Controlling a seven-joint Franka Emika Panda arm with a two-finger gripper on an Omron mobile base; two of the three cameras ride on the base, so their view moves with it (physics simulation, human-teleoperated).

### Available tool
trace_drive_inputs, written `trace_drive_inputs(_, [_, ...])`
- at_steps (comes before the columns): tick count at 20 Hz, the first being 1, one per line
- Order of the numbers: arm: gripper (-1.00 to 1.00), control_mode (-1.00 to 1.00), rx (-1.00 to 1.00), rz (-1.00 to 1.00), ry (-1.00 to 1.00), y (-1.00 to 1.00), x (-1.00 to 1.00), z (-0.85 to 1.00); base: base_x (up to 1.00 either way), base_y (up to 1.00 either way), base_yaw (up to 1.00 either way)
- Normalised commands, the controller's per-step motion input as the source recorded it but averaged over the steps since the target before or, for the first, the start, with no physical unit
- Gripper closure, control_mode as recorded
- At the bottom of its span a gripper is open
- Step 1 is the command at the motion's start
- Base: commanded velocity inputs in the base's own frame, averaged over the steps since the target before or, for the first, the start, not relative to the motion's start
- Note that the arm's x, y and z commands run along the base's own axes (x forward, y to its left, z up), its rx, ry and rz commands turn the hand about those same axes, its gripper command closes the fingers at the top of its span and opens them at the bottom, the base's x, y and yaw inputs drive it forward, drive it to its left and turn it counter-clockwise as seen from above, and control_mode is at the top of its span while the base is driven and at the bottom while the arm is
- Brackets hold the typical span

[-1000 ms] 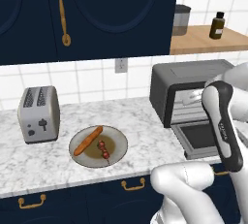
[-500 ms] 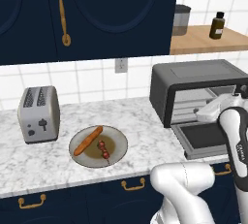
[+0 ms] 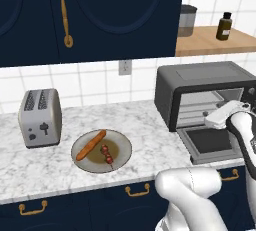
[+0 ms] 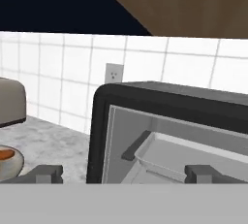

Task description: Pick up the kebab skewer and baguette bread, and place them inside the toaster oven. Close the toaster oven door and start by setting the timer.

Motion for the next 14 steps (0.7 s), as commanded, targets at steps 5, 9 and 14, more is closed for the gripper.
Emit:
trace_drive_inputs(5, [-1.0, -1.0, 0.09, 0.0, -0.02, -0.46, 0.61, -0.2, 0.0, 0.0, 0.0])
trace_drive_inputs(9, [-1.0, -1.0, 0.03, 0.0, 0.0, -0.32, 0.53, -0.24, 0.0, 0.0, 0.0])
trace_drive_inputs(14, [-1.0, -1.0, 0.01, 0.0, -0.01, -0.09, 0.43, -0.12, 0.0, 0.0, 0.0])
